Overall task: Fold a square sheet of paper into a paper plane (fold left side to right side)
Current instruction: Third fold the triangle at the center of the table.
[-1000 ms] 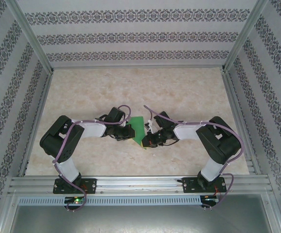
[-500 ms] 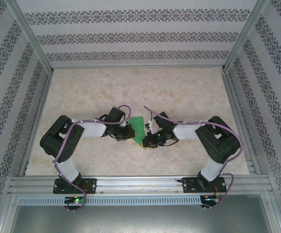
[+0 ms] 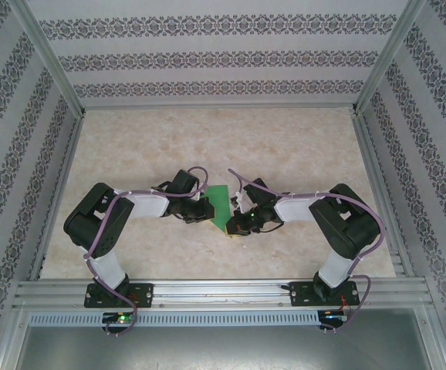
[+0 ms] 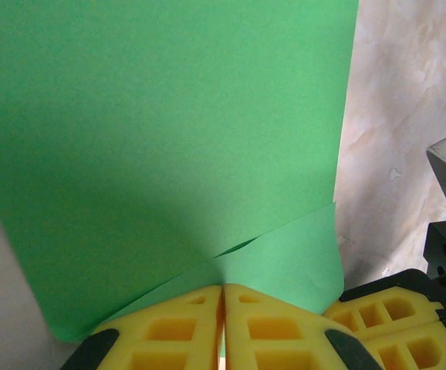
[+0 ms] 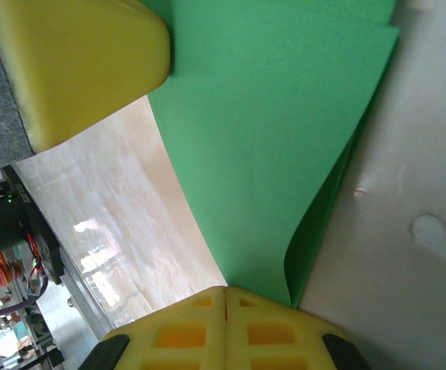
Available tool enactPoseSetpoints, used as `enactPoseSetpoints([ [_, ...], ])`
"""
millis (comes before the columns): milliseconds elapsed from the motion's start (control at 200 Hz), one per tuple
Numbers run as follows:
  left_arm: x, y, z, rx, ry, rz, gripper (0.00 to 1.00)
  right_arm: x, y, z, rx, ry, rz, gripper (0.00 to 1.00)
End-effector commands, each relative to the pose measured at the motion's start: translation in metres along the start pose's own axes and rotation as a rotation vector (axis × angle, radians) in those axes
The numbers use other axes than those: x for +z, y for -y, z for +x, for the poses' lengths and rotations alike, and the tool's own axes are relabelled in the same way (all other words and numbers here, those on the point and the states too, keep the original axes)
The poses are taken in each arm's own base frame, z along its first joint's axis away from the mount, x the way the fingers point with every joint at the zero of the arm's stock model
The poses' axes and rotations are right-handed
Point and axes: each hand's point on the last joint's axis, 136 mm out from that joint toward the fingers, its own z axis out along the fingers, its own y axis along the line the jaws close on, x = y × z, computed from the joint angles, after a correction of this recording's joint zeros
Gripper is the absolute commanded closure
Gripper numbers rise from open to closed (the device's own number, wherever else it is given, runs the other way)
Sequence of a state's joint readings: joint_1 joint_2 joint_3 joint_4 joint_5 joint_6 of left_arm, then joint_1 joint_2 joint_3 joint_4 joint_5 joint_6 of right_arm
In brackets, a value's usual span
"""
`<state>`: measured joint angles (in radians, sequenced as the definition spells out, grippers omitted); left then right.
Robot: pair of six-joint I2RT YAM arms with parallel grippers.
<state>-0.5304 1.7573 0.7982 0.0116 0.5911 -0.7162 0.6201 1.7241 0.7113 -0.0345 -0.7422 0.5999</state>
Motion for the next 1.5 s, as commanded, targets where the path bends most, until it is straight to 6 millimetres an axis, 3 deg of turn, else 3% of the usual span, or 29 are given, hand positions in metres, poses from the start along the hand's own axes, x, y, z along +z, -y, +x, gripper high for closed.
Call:
enactPoseSetpoints([
  [0,0.012,-0.046,0.019,-0.065,-0.045,-0.173,0.9,0.003,0.009,0.018,0.035,-0.054,0.026,0.95],
  [370,0.011,-0.046,0.02,-0.068,-0.041,-0.172,0.9,-0.006,0.005,0.038,0.044,-0.085,0.021,0.97],
  [700,0.01,-0.044,0.019,-0.067,-0.036,-0.166,0.9,-0.033,-0.026,0.017,-0.028,0.026,-0.036,0.98],
  [879,0.01,-0.044,0.019,-0.068,-0.035,-0.161,0.9,-0.017,-0.032,-0.002,-0.041,0.041,-0.037,1.0],
  [1134,0.011,-0.043,0.019,-0.07,-0.031,-0.152,0.9,-0.001,-0.021,-0.028,-0.031,0.078,0.022,1.0],
  [1499,0.006,-0.03,0.011,-0.053,-0.007,-0.116,0.89,0.011,0.005,-0.017,0.032,0.025,0.081,1.0],
])
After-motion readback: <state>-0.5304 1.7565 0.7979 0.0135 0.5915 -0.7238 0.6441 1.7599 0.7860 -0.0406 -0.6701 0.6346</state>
